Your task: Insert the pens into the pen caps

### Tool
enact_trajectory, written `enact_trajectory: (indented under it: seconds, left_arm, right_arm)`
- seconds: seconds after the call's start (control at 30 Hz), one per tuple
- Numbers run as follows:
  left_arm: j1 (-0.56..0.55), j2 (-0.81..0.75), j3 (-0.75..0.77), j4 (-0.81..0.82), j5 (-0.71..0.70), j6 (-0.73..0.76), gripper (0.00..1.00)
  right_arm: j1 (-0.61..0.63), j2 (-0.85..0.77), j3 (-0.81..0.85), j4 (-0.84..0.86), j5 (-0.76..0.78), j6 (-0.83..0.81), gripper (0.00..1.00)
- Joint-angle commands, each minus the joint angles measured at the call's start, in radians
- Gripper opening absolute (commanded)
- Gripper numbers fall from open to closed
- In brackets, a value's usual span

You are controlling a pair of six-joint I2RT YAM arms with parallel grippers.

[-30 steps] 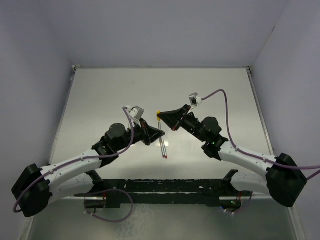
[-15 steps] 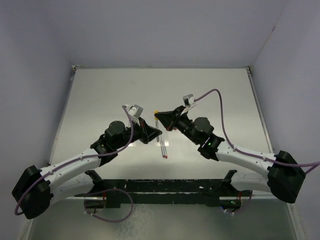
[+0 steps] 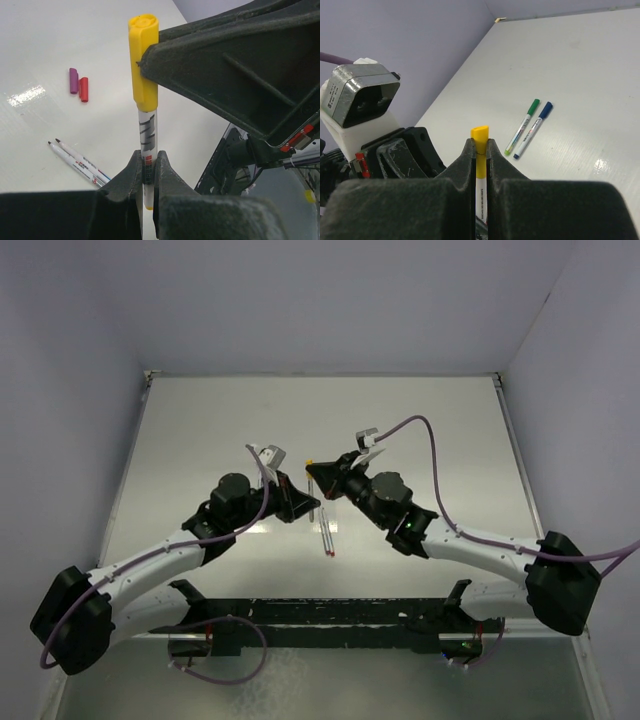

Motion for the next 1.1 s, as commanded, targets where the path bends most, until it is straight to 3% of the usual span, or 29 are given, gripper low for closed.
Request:
enact_trajectory:
  seconds: [0.0,0.1,0.23,0.5,0.67,1.07]
  left_arm:
    - [0.037,-0.004,0.138,0.223,-0.071,0.019,0.00]
    - [0.037,0.011,0.136,0.140,-0.068,0.042,0.00]
    - [0.037,0.023,0.101,0.054,-0.077,0.067,0.00]
    - [0.038,0.095,0.059,-0.108,-0.175,0.108,0.00]
    - [0.038,0.231,0.173,-0.259,-0.298,0.148,0.00]
    - [0.065,0.584,0.522,-0.555,-0.529,0.156,0.00]
  right_arm:
    - [0.060,0.037,-0.003,-0.237,-0.085,-0.029,0.00]
    - [0.060,0.048,0.062,-0.279,-0.047,-0.048,0.00]
    - [0.060,0.041,0.174,-0.324,-0.001,-0.106,0.14]
    - [0.060,-0.057,0.278,-0.385,0.200,-0.200,0.30]
    - [0.060,-0.148,0.240,-0.446,0.296,-0.195,0.31]
    - [0.060,-0.268,0.143,-0.573,0.329,-0.119,0.32]
